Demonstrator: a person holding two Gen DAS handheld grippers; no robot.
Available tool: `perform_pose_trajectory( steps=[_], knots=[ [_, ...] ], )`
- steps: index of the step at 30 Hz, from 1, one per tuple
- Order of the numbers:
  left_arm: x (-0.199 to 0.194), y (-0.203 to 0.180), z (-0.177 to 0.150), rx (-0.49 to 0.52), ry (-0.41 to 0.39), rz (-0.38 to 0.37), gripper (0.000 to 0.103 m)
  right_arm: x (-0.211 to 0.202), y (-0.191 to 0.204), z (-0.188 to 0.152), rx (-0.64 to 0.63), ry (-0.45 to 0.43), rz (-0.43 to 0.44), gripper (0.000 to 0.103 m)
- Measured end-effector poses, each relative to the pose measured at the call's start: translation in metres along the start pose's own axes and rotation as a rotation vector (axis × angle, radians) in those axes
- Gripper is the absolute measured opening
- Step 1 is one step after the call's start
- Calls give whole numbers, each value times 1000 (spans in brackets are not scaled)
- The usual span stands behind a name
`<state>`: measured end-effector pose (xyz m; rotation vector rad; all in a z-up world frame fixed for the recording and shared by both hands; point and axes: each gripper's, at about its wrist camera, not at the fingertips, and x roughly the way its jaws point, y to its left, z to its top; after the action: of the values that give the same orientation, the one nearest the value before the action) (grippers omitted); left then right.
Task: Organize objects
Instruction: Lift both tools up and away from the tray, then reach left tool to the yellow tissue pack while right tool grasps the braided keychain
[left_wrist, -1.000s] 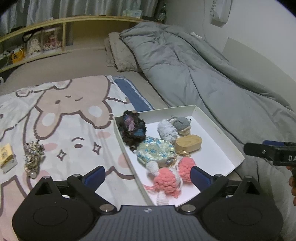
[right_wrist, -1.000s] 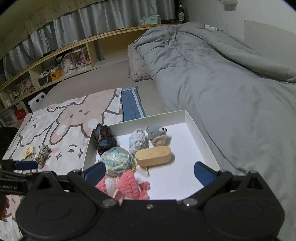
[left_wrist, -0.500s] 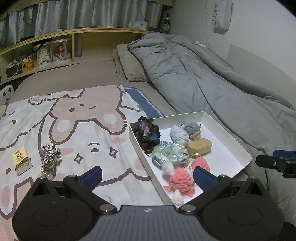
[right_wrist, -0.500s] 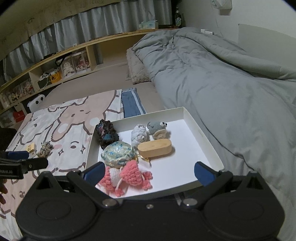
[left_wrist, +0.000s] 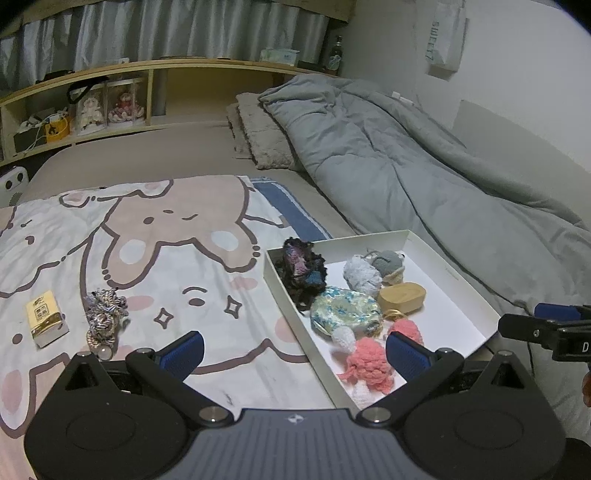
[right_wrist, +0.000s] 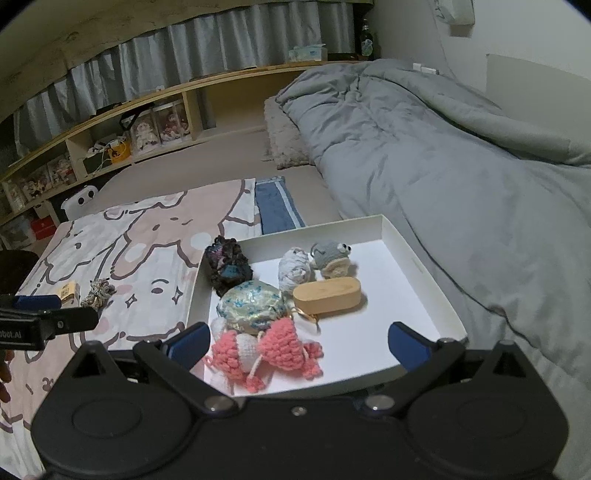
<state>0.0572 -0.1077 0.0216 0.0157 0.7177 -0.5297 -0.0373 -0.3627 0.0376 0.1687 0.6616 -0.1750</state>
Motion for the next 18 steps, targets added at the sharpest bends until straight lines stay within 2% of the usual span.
perform_pose_trajectory(
  steps=[8,18],
  knots=[
    [-6,36,6,-67,-33,70,103,22,20,14,16,-19,48,103],
    [-19,92,14,-173,-84,200,103,66,78,36,-23,-39,138,103]
  ],
)
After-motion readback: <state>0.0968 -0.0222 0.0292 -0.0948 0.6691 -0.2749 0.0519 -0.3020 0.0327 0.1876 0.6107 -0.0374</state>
